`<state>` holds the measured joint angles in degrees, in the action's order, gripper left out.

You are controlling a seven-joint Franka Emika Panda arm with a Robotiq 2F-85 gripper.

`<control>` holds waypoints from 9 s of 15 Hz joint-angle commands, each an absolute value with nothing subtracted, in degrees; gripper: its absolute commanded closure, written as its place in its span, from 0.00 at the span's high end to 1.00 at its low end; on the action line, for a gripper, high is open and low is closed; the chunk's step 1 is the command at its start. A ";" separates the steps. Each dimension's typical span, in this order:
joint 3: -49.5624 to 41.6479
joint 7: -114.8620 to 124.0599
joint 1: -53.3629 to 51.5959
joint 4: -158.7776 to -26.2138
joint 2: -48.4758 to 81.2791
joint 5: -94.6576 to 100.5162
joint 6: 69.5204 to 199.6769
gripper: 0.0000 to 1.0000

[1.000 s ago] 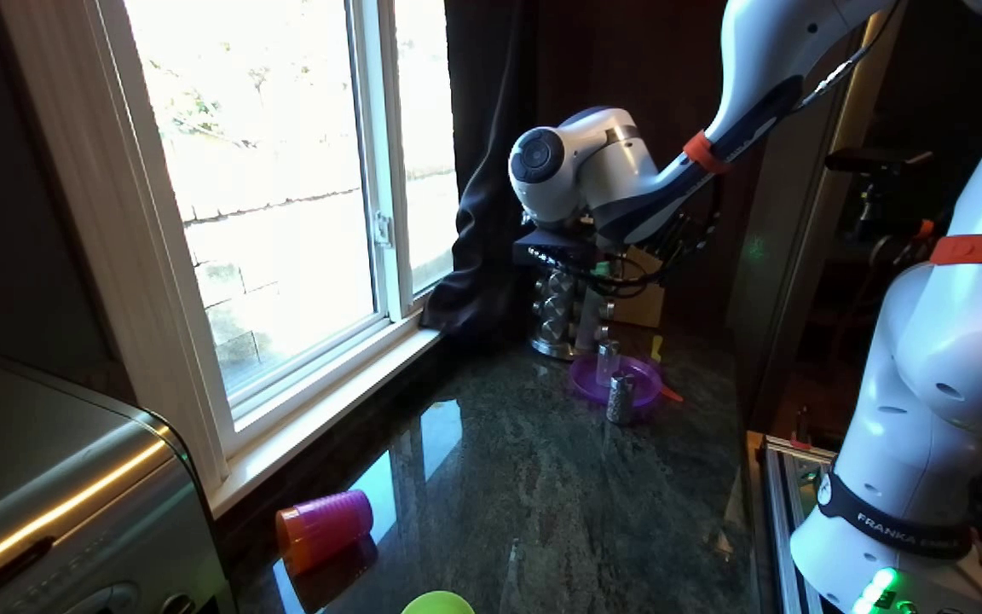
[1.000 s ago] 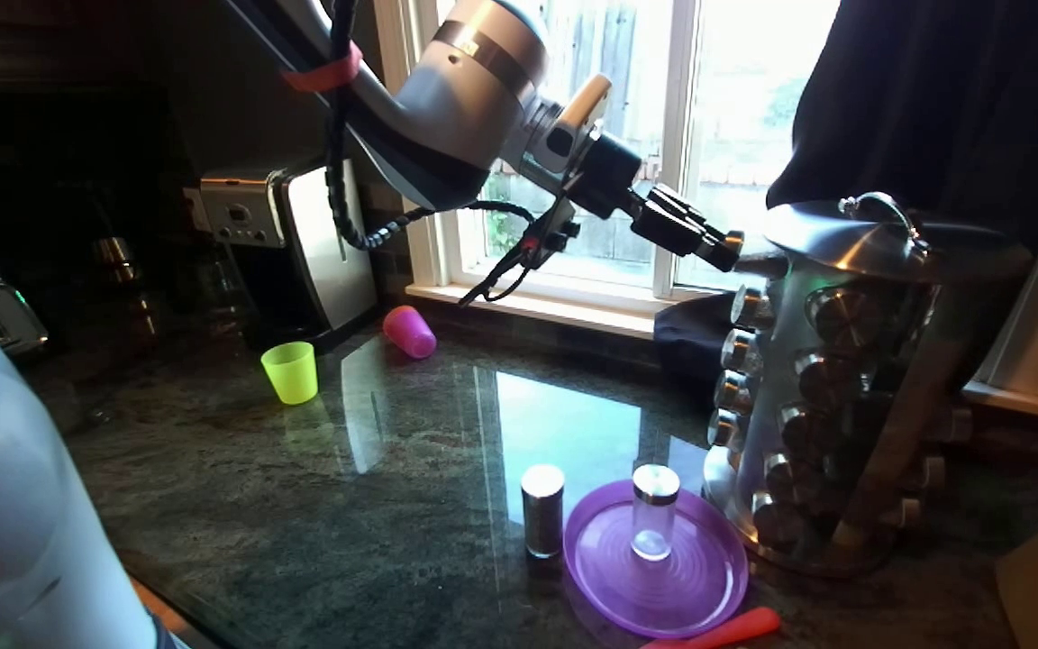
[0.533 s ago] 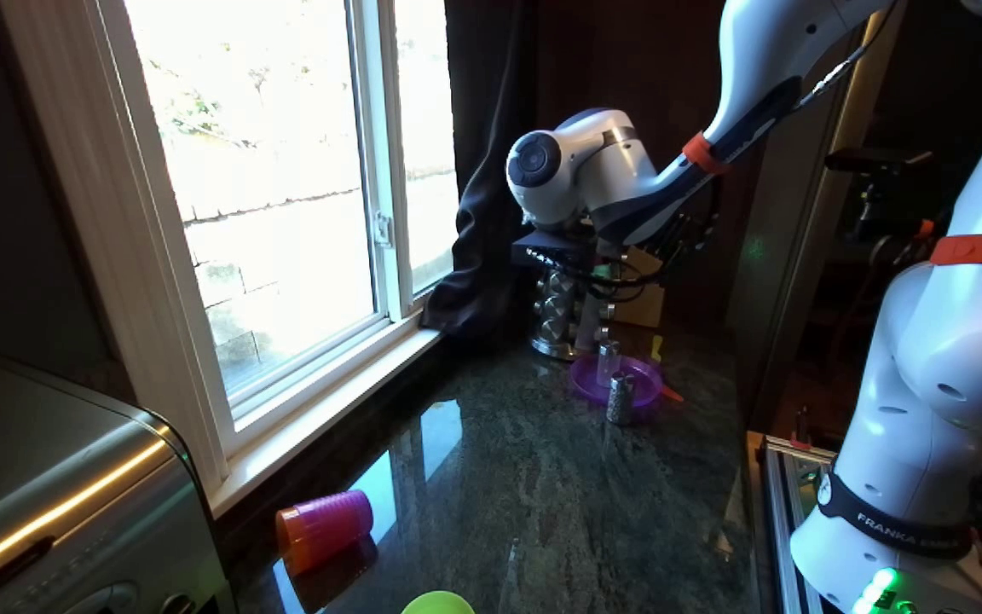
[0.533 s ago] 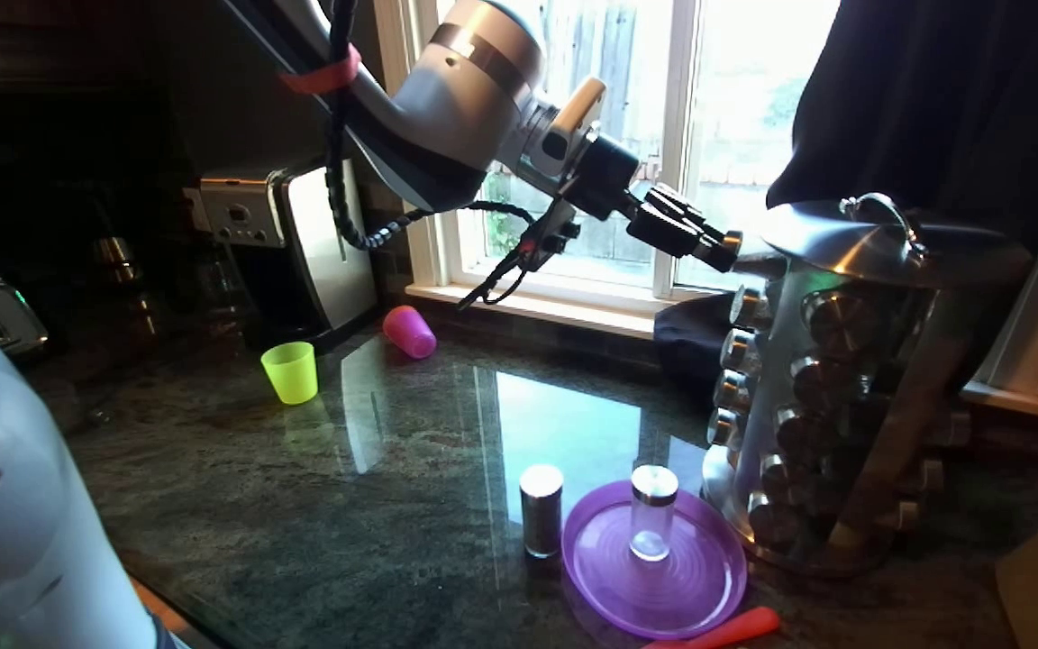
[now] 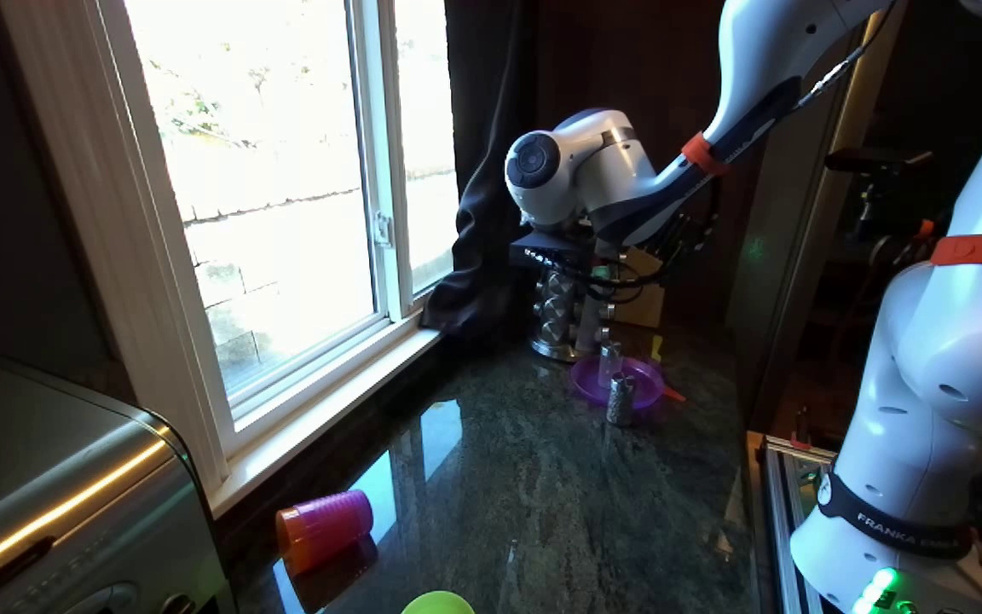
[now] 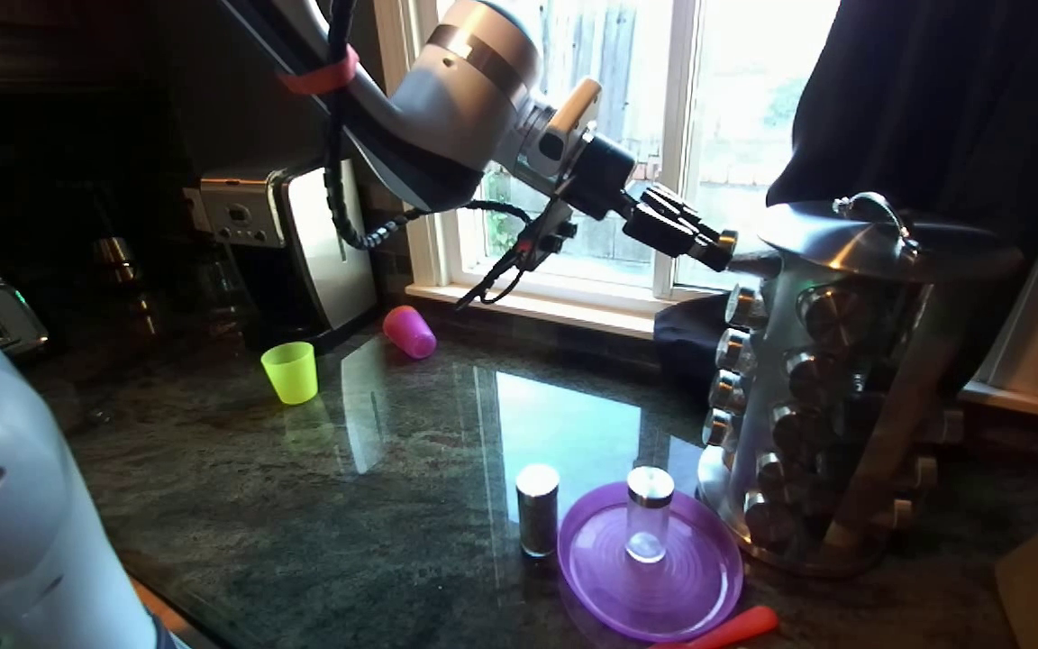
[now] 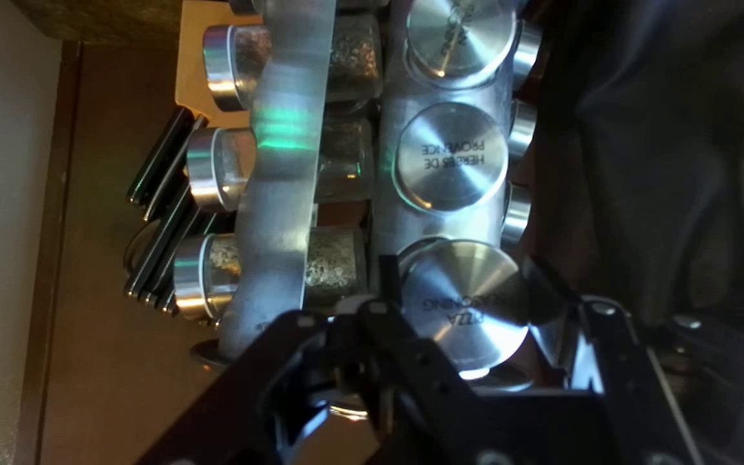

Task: Pick up a jar from the silver object and put it on the table

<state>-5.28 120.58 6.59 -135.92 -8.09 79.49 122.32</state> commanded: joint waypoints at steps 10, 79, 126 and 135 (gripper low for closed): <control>-5.53 121.52 6.12 -140.55 -15.12 82.19 127.42 0.25; -7.16 93.27 7.57 -147.21 -23.17 61.51 146.39 0.25; -16.45 10.83 11.82 -131.67 -5.96 -46.75 80.03 0.25; -6.95 11.06 6.08 -123.54 7.80 -40.42 83.47 0.25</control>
